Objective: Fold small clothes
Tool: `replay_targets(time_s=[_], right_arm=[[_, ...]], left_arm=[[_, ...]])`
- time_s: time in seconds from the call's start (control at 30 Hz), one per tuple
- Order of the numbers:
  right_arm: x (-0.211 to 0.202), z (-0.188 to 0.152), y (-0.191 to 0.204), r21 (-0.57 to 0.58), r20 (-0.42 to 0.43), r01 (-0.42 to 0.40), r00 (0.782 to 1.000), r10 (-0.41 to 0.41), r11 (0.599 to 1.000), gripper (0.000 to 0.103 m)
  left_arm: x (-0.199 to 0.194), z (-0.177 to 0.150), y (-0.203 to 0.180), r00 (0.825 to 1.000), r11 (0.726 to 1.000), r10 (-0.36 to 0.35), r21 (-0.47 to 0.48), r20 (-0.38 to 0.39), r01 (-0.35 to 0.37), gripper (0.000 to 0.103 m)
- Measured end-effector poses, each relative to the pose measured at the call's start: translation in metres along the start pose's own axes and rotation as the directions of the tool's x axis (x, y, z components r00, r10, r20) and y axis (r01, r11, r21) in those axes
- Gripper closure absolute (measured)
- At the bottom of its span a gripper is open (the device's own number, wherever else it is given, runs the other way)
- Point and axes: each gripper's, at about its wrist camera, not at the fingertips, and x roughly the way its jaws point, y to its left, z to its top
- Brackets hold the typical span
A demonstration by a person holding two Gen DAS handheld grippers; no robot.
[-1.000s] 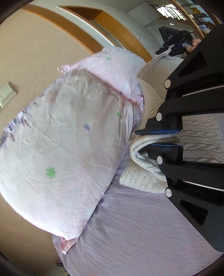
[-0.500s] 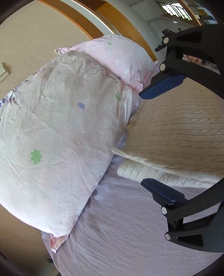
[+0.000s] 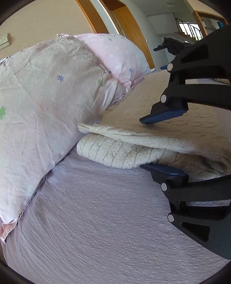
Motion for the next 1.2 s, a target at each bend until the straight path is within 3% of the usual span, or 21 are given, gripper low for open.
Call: replay_targets(time_s=[0.23, 0.27, 0.37, 0.57, 0.73, 0.93, 1.0, 1.03, 1.07, 1.1, 1.13, 1.17, 1.2], right_arm=[[-0.009, 0.003, 0.007, -0.023, -0.012, -0.044, 0.999, 0.044, 0.999, 0.002], [-0.011, 0.004, 0.006, -0.020, -0.010, -0.053, 0.999, 0.053, 0.998, 0.002], [-0.019, 0.006, 0.007, -0.016, 0.003, -0.078, 0.997, 0.078, 0.997, 0.002], [-0.041, 0.013, 0.005, -0.026, 0.074, -0.102, 0.992, 0.104, 0.994, 0.002], [-0.051, 0.021, -0.013, 0.035, 0.110, -0.093, 0.990, 0.089, 0.995, 0.002], [-0.050, 0.026, -0.019, 0.036, 0.102, -0.065, 0.993, 0.061, 0.997, 0.002], [-0.049, 0.029, -0.020, 0.026, 0.079, -0.050, 0.996, 0.048, 0.998, 0.002], [-0.049, 0.030, -0.023, 0.033, 0.065, -0.053, 0.997, 0.051, 0.998, 0.002], [-0.048, 0.031, -0.027, 0.047, 0.047, -0.057, 0.997, 0.055, 0.997, 0.002], [-0.047, 0.032, -0.031, 0.062, 0.024, -0.058, 0.998, 0.056, 0.996, 0.002], [-0.044, 0.033, -0.034, 0.072, -0.011, -0.050, 0.999, 0.050, 0.996, 0.002], [-0.040, 0.033, -0.037, 0.082, -0.050, -0.035, 0.998, 0.039, 0.996, 0.002], [-0.035, 0.032, -0.040, 0.093, -0.090, -0.013, 0.996, 0.022, 0.996, 0.002]], left_arm=[[0.002, -0.010, -0.011, 0.997, 0.996, 0.077, 0.038, 0.015, -0.078, 0.085], [0.001, -0.010, -0.014, 0.998, 0.998, 0.059, 0.033, 0.020, -0.060, 0.086], [-0.009, -0.006, -0.030, 0.996, 0.996, -0.085, 0.007, 0.042, 0.085, 0.088], [0.001, -0.014, -0.132, 0.975, 0.963, -0.222, 0.162, 0.010, 0.217, 0.089], [0.053, -0.030, -0.210, 0.936, 0.918, -0.340, 0.184, -0.095, 0.352, 0.089], [0.137, -0.062, -0.287, 0.861, 0.857, -0.454, 0.150, -0.230, 0.493, 0.089], [0.168, -0.075, -0.296, 0.845, 0.868, -0.442, 0.092, -0.302, 0.487, 0.080], [0.178, -0.078, -0.295, 0.826, 0.866, -0.455, 0.052, -0.332, 0.497, 0.078], [0.181, -0.079, -0.291, 0.807, 0.859, -0.473, 0.017, -0.352, 0.511, 0.064], [0.178, -0.078, -0.287, 0.806, 0.857, -0.478, 0.013, -0.349, 0.515, 0.048], [0.167, -0.075, -0.281, 0.826, 0.863, -0.467, 0.040, -0.315, 0.503, 0.015], [0.150, -0.070, -0.274, 0.859, 0.874, -0.445, 0.087, -0.252, 0.478, 0.008], [0.135, -0.065, -0.267, 0.884, 0.880, -0.423, 0.141, -0.200, 0.453, 0.008]])
